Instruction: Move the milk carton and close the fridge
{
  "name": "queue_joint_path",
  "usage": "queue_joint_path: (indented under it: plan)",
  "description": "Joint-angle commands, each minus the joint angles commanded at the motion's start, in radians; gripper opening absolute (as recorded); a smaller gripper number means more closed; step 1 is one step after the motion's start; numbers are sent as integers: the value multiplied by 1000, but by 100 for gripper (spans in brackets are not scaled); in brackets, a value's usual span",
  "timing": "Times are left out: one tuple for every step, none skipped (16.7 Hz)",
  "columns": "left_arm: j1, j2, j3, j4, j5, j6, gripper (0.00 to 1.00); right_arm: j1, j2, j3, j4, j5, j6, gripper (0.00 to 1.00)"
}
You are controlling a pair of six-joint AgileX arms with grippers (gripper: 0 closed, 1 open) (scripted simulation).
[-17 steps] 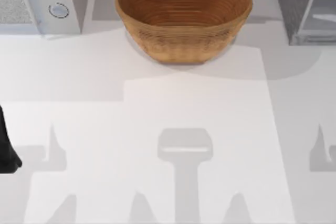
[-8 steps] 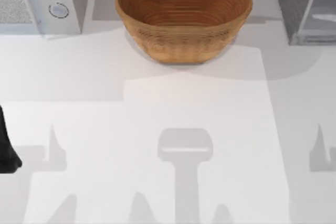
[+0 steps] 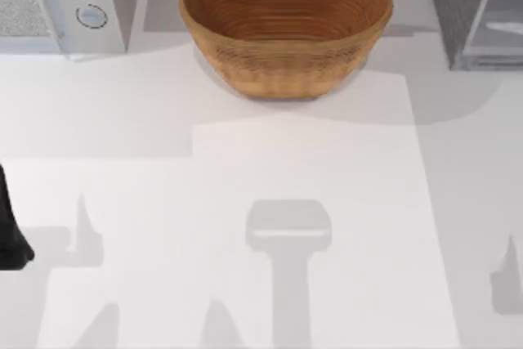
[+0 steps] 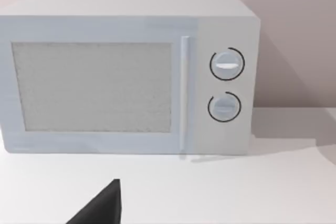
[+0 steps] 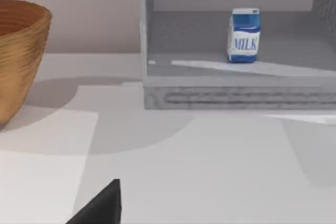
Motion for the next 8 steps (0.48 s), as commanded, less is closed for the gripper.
queue_joint_path:
  plan:
    - [0,0,0,0,0,0,100,0,-48,40,-99,1,-1,100]
    - [0,0,0,0,0,0,100,1,-95,78,-197,1,-2,100]
    - [0,0,0,0,0,0,100,1,-140,114,-290,1,-3,100]
    - [0,0,0,0,0,0,100,2,-180,147,-375,1,-3,100]
    - [0,0,0,0,0,0,100,3,-218,177,-453,1,-4,100]
    - [0,0,0,0,0,0,100,3,-251,204,-520,1,-4,100]
    - [0,0,0,0,0,0,100,4,-280,228,-577,0,-4,100]
    - [0,0,0,0,0,0,100,5,-305,248,-623,0,-5,100]
